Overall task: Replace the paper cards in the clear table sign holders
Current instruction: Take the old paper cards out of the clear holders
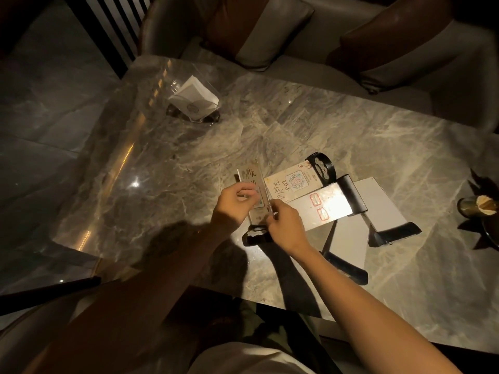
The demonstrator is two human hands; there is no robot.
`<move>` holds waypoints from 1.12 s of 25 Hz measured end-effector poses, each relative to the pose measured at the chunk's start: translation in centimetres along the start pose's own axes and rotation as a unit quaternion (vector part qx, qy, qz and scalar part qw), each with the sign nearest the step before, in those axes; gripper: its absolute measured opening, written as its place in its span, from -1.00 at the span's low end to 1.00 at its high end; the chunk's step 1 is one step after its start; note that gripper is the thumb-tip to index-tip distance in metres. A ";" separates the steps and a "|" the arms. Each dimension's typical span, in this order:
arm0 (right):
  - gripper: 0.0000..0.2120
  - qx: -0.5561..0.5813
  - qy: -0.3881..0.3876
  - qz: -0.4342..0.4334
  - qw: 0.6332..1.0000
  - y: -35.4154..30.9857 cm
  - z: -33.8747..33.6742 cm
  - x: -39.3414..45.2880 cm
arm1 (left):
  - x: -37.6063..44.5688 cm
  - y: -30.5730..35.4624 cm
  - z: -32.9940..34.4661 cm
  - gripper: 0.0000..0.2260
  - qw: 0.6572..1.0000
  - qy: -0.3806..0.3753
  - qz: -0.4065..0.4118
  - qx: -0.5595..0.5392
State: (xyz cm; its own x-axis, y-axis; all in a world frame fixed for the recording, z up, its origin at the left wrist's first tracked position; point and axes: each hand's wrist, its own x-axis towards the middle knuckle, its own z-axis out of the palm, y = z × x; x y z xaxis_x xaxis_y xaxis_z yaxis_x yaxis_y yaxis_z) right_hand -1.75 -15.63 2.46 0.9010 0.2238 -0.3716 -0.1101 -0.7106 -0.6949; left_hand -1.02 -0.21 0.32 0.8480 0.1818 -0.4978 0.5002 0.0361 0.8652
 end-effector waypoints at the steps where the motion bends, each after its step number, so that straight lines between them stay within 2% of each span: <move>1: -0.81 0.038 -0.005 0.020 0.999 0.3 0.0 0.0 | 0.3 -0.4 -0.3 -0.74 1.000 0.021 -0.005 -0.006; 4: -0.85 0.124 -0.022 0.062 0.990 1.8 0.5 0.2 | 1.4 -2.0 -2.2 -0.41 0.994 0.088 -0.051 0.034; 6: -0.84 0.159 -0.027 0.067 0.985 2.3 0.8 0.3 | 1.9 -3.0 -3.2 -0.29 0.992 0.079 -0.088 0.045; 10: -0.83 0.191 -0.041 0.062 0.979 2.3 1.3 0.7 | 0.9 -2.2 -3.7 -0.68 0.996 0.008 -0.091 -0.004; 14: -0.83 0.145 -0.012 0.044 0.988 1.5 2.4 1.8 | 0.3 -1.9 -5.3 -0.83 0.998 0.015 -0.047 -0.035; 18: -0.82 0.103 0.006 0.022 0.994 0.1 3.0 3.8 | 0.2 -0.7 -6.5 -0.86 0.998 0.045 0.038 -0.019; 22: -0.85 0.041 0.017 -0.003 0.999 -0.3 3.6 5.3 | 0.3 -0.3 -7.5 -0.90 0.996 0.031 0.078 -0.034; 25: -0.82 0.043 0.012 0.004 0.999 -0.2 3.5 5.2 | 0.2 -0.7 -7.7 -0.91 0.996 0.025 0.087 -0.026; 28: -0.74 0.040 -0.016 -0.004 0.999 -0.1 3.0 4.5 | -0.1 -1.3 -6.6 -0.86 0.993 0.093 0.066 0.017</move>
State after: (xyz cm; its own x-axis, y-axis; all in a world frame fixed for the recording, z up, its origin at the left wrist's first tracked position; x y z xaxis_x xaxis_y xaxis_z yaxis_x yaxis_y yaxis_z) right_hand 1.10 -12.55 -0.95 0.8882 0.2519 -0.3843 -0.1368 -0.6534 -0.7446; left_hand -2.91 6.25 -0.36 0.8610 0.3607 -0.3586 0.3957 -0.0322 0.9178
